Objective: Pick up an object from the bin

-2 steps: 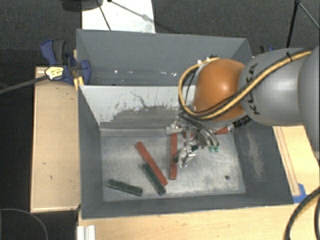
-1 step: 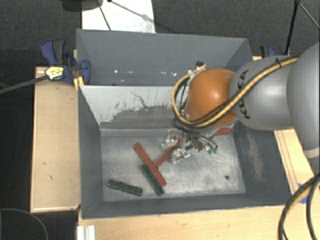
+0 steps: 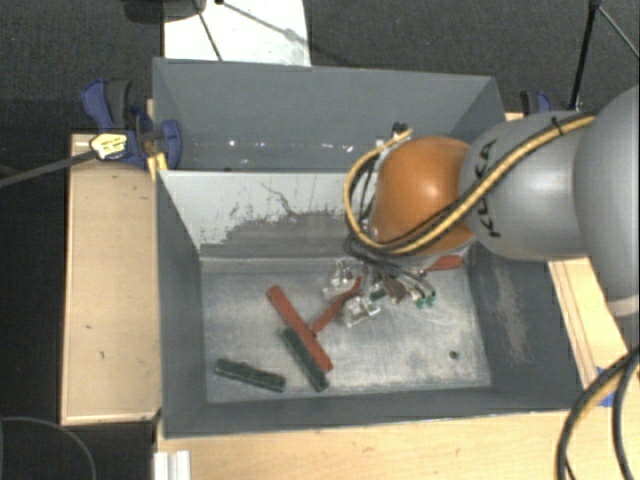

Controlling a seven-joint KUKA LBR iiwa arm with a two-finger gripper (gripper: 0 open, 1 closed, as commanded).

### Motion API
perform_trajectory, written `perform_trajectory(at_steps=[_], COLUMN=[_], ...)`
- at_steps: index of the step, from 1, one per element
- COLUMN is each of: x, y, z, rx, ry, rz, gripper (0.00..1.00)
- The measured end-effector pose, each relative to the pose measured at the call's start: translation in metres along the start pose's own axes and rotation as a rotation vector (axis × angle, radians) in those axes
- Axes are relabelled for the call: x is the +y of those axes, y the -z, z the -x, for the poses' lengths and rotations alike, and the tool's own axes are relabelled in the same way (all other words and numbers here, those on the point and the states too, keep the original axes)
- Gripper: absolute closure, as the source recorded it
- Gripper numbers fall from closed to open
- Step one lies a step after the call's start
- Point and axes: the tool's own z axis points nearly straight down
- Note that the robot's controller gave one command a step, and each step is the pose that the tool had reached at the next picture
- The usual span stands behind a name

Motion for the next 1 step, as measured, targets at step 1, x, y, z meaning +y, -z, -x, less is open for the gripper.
perform_trajectory(at_steps=[1], x=[-0.021], y=[0.1553], z=[-0.0252], rx=[0.003], ry=[-0.039], rz=[0.0], gripper=[1.0])
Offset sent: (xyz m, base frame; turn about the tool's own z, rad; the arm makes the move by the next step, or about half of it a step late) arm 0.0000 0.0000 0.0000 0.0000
